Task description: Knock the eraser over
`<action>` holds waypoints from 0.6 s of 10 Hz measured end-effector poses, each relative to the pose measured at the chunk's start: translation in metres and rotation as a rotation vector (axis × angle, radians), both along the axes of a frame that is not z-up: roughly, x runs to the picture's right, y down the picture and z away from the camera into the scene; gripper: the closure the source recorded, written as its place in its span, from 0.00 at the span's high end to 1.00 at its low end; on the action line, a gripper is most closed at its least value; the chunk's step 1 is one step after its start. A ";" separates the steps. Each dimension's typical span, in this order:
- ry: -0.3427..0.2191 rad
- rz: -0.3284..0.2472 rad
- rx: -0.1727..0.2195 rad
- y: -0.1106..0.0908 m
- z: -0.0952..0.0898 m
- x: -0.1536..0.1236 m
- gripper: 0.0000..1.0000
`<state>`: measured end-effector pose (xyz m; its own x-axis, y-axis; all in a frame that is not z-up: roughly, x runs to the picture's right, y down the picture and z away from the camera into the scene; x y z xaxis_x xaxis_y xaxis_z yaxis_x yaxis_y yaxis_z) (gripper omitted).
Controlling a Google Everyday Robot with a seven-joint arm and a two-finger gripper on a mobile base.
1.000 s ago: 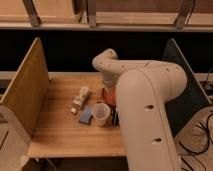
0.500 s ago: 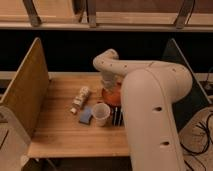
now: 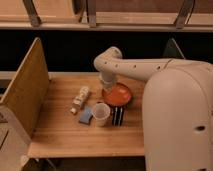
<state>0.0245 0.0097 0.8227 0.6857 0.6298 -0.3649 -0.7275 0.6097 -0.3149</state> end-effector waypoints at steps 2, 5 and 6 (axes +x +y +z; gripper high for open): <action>0.022 -0.003 0.015 0.013 -0.020 0.007 0.00; 0.048 0.000 0.029 0.034 -0.053 0.005 0.00; 0.071 -0.009 0.044 0.039 -0.068 0.005 0.00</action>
